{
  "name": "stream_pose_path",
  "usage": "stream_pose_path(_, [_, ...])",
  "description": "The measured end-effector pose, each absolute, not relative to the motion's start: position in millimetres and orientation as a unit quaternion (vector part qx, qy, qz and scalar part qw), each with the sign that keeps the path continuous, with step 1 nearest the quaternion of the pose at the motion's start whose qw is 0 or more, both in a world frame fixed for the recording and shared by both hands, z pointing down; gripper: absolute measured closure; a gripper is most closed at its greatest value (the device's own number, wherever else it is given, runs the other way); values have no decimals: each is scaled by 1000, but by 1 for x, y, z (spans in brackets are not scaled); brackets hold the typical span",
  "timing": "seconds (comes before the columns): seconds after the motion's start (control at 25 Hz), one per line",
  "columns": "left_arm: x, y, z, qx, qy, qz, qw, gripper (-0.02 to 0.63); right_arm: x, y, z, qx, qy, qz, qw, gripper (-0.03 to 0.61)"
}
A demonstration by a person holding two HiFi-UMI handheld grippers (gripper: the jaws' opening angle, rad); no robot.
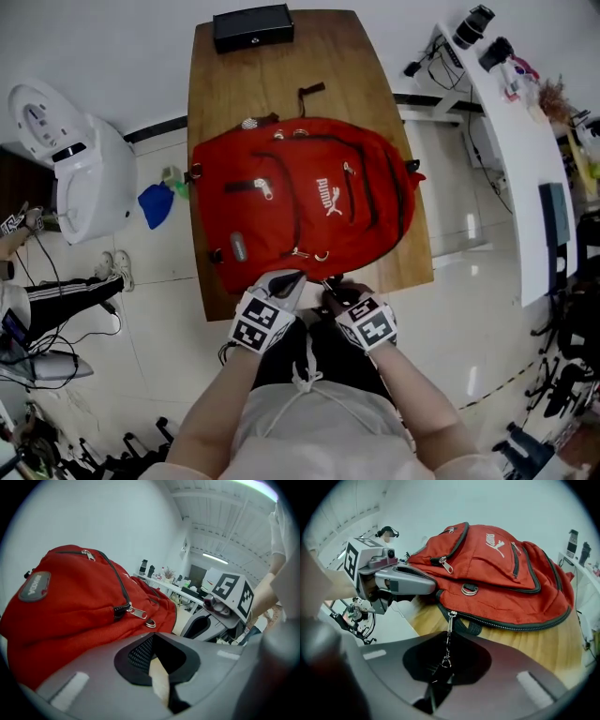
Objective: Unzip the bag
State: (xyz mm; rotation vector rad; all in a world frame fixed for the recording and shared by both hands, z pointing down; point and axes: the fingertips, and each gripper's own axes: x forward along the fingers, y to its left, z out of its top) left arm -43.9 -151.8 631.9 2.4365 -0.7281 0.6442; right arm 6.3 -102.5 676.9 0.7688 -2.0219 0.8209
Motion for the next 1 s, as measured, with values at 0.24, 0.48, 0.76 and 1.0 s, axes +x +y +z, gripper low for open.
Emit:
stream_pose_path(0.24, [-45,-153,639,882,-280,260,276,607,34,-109,673,284,-798,326,421,551])
stream_pose_path(0.48, [-48,-158,644,860,-312,267,303,607,58,-114,672,255,-803,330,426,551])
stream_pose_path(0.76, [-48,-161,652,834,-338,291,325,607,98,-121,677,236,-794,307,468,551])
stream_pose_path(1.0, [-51,-164,659,808,-361,324,334,607,127,-127,680,231,-787,306,484,551])
